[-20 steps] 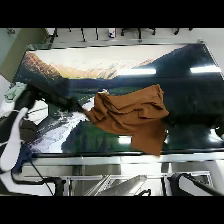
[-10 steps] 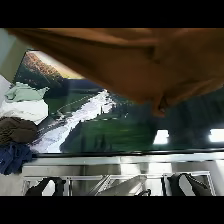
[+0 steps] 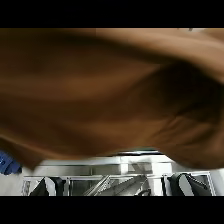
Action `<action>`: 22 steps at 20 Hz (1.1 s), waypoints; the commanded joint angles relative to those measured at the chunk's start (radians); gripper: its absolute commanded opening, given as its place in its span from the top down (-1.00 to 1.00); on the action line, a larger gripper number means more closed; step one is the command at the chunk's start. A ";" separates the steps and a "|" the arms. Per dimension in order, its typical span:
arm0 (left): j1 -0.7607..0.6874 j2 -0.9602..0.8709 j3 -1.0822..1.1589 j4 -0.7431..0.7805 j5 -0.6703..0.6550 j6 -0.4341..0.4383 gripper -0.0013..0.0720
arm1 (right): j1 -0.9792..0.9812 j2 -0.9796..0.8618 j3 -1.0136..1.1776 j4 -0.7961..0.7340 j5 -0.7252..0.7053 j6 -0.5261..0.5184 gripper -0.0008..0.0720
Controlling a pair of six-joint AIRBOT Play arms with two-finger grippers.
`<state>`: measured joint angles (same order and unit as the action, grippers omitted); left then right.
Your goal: Fold the shirts.
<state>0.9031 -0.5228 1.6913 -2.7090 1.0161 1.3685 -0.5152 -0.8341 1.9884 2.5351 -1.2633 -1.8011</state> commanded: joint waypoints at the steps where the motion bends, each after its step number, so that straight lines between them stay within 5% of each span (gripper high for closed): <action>1: 0.065 0.013 -0.176 -0.019 0.108 0.011 0.92 | 0.133 -0.042 -0.225 0.006 -0.009 -0.061 0.93; 5: -0.146 -0.019 -0.578 -0.014 0.042 0.166 0.92 | 0.340 -0.193 -0.491 -0.065 0.120 -0.095 0.93; 10: -0.748 -0.375 -0.877 -0.006 -0.500 0.418 0.92 | 0.429 -0.473 -0.570 -0.067 0.249 -0.141 0.93; 16: -0.896 -1.106 -0.497 -0.005 -0.433 0.518 0.92 | 0.436 -0.796 -0.569 -0.065 0.484 -0.150 0.94; 19: -0.896 -1.312 -0.270 -0.005 -0.415 0.531 0.92 | 0.420 -0.898 -0.531 -0.063 0.591 -0.160 0.94; 22: -0.895 -1.431 -0.060 -0.004 -0.380 0.526 0.92 | 0.370 -1.001 -0.394 -0.063 0.555 -0.159 0.93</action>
<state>0.0170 -1.8069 1.4445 -2.7155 0.6018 1.8835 -0.1135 -1.7378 1.5051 2.4729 -0.7322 -1.9572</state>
